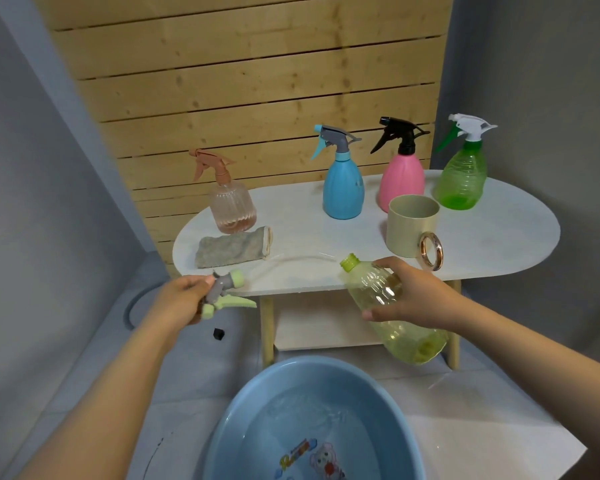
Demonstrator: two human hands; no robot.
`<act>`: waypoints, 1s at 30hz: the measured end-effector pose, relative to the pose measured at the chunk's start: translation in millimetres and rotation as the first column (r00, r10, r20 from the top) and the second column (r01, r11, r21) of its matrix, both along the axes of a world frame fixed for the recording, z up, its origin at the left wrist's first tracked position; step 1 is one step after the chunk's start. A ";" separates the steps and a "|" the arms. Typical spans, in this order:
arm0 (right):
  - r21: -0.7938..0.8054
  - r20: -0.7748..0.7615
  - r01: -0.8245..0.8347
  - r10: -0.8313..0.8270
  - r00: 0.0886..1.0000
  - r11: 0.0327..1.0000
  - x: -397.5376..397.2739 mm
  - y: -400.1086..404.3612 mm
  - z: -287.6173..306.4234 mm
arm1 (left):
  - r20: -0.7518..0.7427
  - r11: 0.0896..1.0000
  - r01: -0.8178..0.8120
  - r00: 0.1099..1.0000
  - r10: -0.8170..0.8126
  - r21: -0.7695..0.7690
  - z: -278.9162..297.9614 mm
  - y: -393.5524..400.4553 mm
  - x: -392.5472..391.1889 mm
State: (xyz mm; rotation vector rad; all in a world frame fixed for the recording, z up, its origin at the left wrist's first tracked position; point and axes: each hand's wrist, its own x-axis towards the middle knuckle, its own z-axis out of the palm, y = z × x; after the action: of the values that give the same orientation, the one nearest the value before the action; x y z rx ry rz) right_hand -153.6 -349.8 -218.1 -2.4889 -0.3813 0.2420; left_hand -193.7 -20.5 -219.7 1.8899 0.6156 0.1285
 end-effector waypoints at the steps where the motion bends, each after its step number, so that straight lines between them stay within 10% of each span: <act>1: 0.002 -0.008 -0.004 0.004 1.000 1.000 -0.7 1.8 -0.4 | 0.001 1.000 0.002 1.000 -0.002 -0.018 -4.3 -6.6 4.0; 22: 0.142 -0.069 0.008 0.001 0.998 0.990 5.2 19.6 0.0 | 0.072 0.989 0.143 0.987 -0.141 -0.022 -8.7 -100.6 54.1; 26: 0.317 -0.147 0.022 0.026 0.989 0.948 5.1 22.7 -2.4 | 0.191 0.977 0.101 0.972 -0.137 0.191 -2.6 -102.9 39.2; 30: 0.609 -0.281 0.062 0.142 0.949 0.791 5.8 26.0 -2.5 | 0.149 0.896 0.444 0.887 -0.436 -0.024 8.2 -101.7 19.9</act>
State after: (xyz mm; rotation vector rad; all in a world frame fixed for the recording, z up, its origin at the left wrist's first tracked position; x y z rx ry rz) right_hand -147.8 -323.8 -220.6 -1.7599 -0.3143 0.4478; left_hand -173.8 -122.2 -211.5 1.8980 0.0813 -0.0522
